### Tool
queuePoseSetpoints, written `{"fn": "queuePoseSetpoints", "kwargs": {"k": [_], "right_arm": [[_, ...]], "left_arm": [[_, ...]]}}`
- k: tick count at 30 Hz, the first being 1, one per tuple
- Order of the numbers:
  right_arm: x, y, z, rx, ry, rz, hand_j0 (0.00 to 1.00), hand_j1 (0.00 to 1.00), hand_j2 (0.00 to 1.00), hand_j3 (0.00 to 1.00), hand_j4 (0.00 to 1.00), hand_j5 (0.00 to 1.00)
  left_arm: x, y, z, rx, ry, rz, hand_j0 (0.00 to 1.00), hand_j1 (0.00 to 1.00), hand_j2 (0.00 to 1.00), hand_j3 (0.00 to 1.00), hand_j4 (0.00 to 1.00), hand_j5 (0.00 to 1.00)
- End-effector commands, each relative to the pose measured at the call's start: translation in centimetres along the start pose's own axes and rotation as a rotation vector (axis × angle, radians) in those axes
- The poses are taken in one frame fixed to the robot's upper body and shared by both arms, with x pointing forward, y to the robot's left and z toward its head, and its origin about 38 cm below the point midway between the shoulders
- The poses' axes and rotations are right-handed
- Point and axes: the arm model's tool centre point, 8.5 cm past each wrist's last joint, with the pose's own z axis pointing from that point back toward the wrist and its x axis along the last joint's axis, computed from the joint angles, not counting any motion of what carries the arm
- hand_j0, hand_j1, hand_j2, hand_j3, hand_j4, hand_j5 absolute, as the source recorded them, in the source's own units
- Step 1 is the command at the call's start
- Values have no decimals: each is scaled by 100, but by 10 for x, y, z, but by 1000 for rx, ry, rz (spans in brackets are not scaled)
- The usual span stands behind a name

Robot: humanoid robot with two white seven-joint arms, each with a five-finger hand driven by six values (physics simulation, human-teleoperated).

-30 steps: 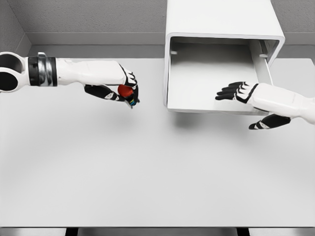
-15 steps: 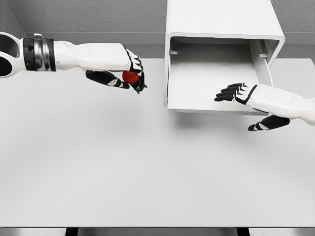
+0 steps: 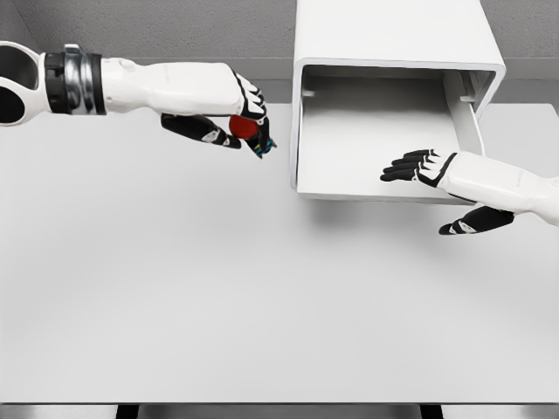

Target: Slide open multi-storey tabletop storage cabinets and put open load switch and slide close multi-storey tabletop storage cabinets

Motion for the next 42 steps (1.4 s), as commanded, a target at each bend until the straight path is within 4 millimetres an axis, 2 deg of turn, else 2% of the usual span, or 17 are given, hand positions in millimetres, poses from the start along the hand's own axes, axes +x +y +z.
{"fn": "queuePoseSetpoints", "kwargs": {"k": [1, 8, 16, 25, 36, 42], "right_arm": [[0, -1, 0, -4, -1, -5, 100, 100, 100, 100, 100, 100], [0, 0, 1, -3, 2, -8, 100, 100, 100, 100, 100, 100], [0, 0, 2, -4, 2, -10, 100, 100, 100, 100, 100, 100], [0, 0, 1, -5, 1, -11, 100, 100, 100, 100, 100, 100], [0, 0, 0, -9, -2, -12, 100, 100, 100, 100, 100, 100], [0, 0, 0, -8, -2, -13, 100, 100, 100, 100, 100, 100]], "left_arm": [[0, 2, 0, 8, -2, 7, 50, 50, 50, 50, 50, 50], [3, 10, -6, 13, -16, -8, 50, 50, 50, 50, 50, 50], [17, 22, -35, 10, -85, -40, 50, 50, 50, 50, 50, 50], [25, 41, -50, 11, -114, -85, 50, 50, 50, 50, 50, 50], [25, 37, -94, -38, -138, -128, 50, 50, 50, 50, 50, 50], [19, 38, -108, -44, -129, -131, 50, 50, 50, 50, 50, 50]]}}
